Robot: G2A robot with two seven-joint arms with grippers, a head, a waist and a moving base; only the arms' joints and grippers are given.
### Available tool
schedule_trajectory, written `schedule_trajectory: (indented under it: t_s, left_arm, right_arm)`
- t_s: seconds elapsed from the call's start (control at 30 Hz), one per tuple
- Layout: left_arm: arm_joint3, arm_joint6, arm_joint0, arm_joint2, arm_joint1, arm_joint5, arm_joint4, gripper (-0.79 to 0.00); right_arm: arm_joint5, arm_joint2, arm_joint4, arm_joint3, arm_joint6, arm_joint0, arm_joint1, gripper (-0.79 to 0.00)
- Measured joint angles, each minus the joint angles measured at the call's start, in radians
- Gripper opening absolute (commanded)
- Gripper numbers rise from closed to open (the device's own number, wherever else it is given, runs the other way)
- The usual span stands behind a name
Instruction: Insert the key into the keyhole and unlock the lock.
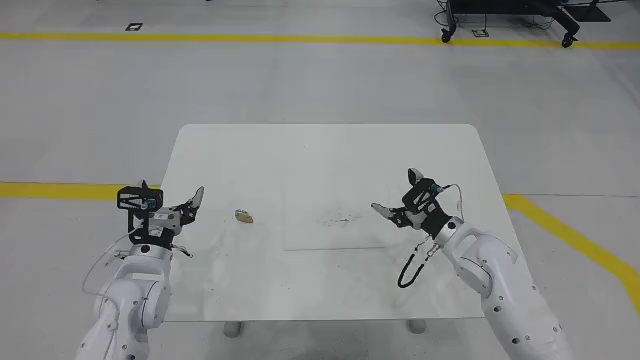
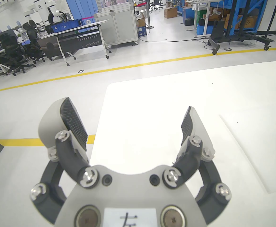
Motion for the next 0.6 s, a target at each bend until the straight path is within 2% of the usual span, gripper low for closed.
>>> schedule_trajectory:
  t_s: [0.2,0.43,0.5,0.53,0.6]
  left_arm:
    - [0.000,0.000,0.000,0.000,0.000,0.000,0.000,0.000]
    - [0.000,0.000,0.000,0.000,0.000,0.000,0.000,0.000]
    - [0.000,0.000,0.000,0.000,0.000,0.000,0.000,0.000]
    - [0.000,0.000,0.000,0.000,0.000,0.000,0.000,0.000]
    - [0.000,0.000,0.000,0.000,0.000,0.000,0.000,0.000]
  right_arm:
    - [-0.213,-0.144,0.088,0.176,0.036,0.151,-0.020,0.000]
    - [-0.382,-0.264,0.144,0.367,0.109,0.315,-0.041,0.000]
    - [-0.416,-0.283,0.138,0.419,0.123,0.356,-0.044,-0.326]
    - [-0.414,-0.289,0.130,0.439,0.134,0.372,-0.046,-0.394]
    - [-0.384,-0.308,0.090,0.460,0.158,0.401,-0.049,-0.419]
